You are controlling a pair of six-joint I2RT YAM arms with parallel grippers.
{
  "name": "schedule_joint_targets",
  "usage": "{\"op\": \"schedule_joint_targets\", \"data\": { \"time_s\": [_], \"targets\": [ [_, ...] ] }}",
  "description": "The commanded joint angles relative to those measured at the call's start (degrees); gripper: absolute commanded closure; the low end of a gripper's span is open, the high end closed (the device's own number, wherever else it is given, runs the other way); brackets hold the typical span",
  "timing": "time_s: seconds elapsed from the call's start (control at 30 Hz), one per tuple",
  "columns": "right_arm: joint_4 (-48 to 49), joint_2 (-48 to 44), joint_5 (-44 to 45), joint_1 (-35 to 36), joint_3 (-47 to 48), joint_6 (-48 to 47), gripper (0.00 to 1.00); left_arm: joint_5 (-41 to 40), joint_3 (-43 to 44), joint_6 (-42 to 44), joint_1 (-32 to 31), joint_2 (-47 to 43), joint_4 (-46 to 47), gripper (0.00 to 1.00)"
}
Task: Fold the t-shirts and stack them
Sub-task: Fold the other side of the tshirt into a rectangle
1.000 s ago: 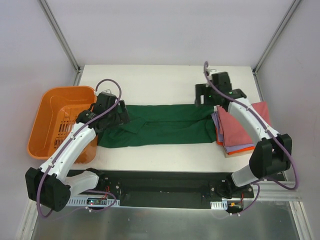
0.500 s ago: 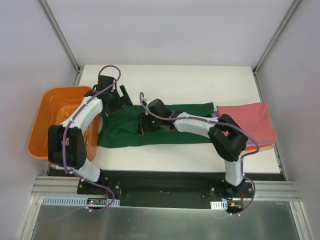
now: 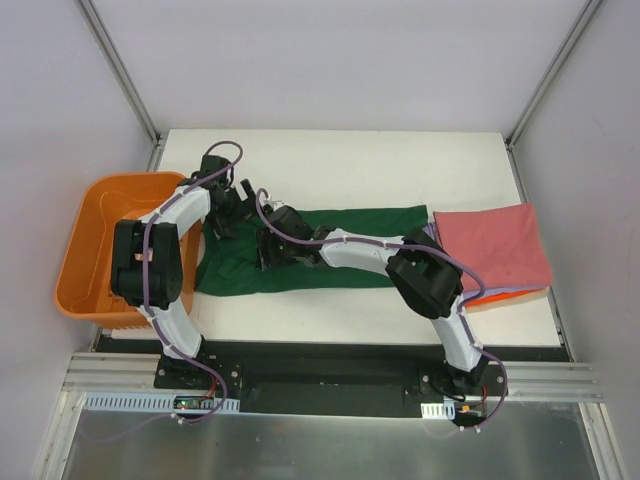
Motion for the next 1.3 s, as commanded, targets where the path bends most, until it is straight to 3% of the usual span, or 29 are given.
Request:
{"op": "schedule_joint_targets", "data": {
  "time_s": [0.0, 0.17, 0.33, 0.43, 0.6, 1.07, 1.13, 1.2, 1.27],
  "targets": [
    [-5.1, 0.2, 9.1, 0.8, 2.6, -0.1, 0.44, 1.3, 1.6, 0.2, 0.7, 1.4, 0.2, 0.01],
    [-7.2, 2.1, 10.2, 0.8, 5.0, -1.2, 0.47, 1.8, 1.4, 0.5, 0.9, 2.4, 0.4, 0.01],
    [-7.3, 4.3, 9.2, 1.0, 7.3, -0.8, 0.57, 2.6, 1.4, 1.0, 1.2, 3.2, 0.5, 0.01],
    [-7.4, 3.3, 10.4, 1.4, 6.7, -0.8, 0.77, 2.6, 1.1, 0.9, 1.4, 3.4, 0.5, 0.01],
    [-7.7, -0.7, 12.5, 1.4, 4.2, -1.2, 0.99, 2.0, 0.6, 1.2, 1.8, 3.6, 0.6, 0.01],
    [-10.9, -7.7, 12.6, 1.0, 0.9, -3.8, 1.0, 1.4, -0.2, 1.8, 2.3, 3.2, 0.6, 0.01],
    [-10.9, -6.4, 8.9, 0.9, 2.1, -3.2, 0.82, 1.8, -0.2, 1.7, 2.3, 3.1, 0.6, 0.01],
    [-9.3, -4.8, 5.6, 1.0, 3.1, -2.7, 0.8, 2.2, -0.1, 1.9, 2.2, 3.2, 0.6, 0.01],
    [-9.4, -2.8, 4.6, 1.2, 4.7, -2.6, 0.7, 2.5, -0.3, 2.0, 2.3, 3.3, 0.5, 0.01]
  ]
}}
